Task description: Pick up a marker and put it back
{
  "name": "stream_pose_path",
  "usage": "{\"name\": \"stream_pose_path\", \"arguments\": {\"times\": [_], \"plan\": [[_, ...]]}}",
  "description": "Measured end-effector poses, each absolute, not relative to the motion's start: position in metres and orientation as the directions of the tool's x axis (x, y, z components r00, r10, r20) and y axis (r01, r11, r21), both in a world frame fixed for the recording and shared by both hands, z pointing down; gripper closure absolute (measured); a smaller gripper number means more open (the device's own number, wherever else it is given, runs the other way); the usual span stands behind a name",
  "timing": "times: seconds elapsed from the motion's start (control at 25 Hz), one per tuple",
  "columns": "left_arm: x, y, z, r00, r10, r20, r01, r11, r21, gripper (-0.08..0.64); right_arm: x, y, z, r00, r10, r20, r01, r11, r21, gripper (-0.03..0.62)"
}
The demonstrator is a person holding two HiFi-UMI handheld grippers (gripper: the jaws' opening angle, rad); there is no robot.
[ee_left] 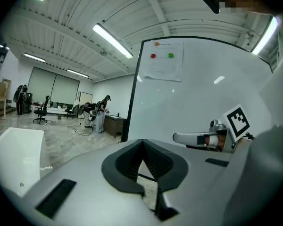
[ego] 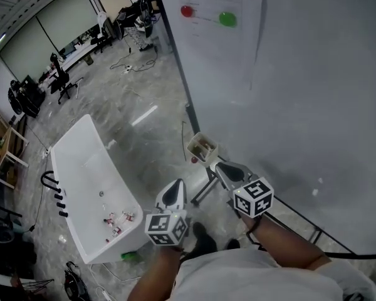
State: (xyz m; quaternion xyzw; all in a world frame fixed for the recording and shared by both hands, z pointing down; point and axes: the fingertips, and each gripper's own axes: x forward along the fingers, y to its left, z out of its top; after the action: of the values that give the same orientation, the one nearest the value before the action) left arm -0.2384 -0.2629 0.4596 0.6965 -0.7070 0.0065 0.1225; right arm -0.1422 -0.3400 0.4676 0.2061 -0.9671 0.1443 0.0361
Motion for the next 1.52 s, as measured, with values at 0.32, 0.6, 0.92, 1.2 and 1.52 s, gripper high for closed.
{"name": "stream_pose_path", "arguments": {"times": [0.32, 0.6, 0.92, 1.2, 1.52], "plan": [[-0.271, -0.328, 0.493, 0.067, -0.966, 0.250, -0.985, -0.024, 0.172, 0.555, -0.185, -0.400, 0.526, -0.887, -0.396, 0.239, -0.459, 0.811, -0.361, 0.507], [-0.299, -0.362, 0.525, 0.105, -0.946, 0.306, -0.981, -0.048, 0.188, 0.555, -0.212, -0.442, 0.579, -0.840, -0.435, 0.324, -0.537, 0.749, -0.387, 0.486], [-0.309, -0.384, 0.565, 0.151, -0.921, 0.358, -0.972, -0.073, 0.223, 0.555, -0.227, -0.469, 0.612, -0.818, -0.440, 0.370, -0.567, 0.725, -0.391, 0.485], [-0.301, -0.376, 0.549, 0.148, -0.935, 0.322, -0.972, -0.078, 0.220, 0.555, -0.218, -0.462, 0.586, -0.818, -0.470, 0.332, -0.568, 0.752, -0.334, 0.523], [-0.273, -0.344, 0.505, 0.132, -0.966, 0.222, -0.977, -0.090, 0.192, 0.555, -0.186, -0.422, 0.495, -0.855, -0.490, 0.170, -0.519, 0.817, -0.252, 0.523]]}}
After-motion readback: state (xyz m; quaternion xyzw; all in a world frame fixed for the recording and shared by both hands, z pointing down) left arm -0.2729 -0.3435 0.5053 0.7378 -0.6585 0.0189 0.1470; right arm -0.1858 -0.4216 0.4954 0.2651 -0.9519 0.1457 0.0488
